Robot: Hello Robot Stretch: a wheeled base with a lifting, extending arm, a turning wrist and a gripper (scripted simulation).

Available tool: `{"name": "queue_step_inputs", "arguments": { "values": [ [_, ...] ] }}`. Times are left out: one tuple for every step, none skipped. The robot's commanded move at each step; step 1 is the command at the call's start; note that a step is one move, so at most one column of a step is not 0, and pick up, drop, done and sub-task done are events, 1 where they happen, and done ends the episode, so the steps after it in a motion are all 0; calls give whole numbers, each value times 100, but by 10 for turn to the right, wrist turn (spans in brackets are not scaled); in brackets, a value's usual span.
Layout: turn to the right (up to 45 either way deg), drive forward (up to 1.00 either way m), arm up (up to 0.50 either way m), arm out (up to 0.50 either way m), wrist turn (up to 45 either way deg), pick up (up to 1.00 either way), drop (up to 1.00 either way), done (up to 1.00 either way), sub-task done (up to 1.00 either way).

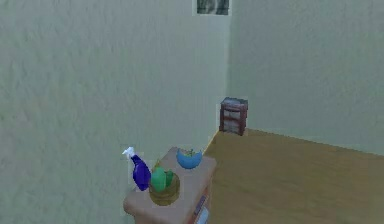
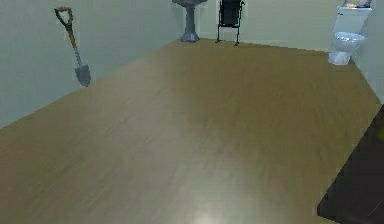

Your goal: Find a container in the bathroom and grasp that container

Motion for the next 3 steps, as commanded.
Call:
{"name": "queue_step_inputs", "arguments": {
  "values": [
    [0, 35, 0, 0, 0, 0, 0, 0, 0],
    [-450, 0, 0, 0, 0, 0, 0, 0, 0],
    [-450, 0, 0, 0, 0, 0, 0, 0, 0]
  ]
}}
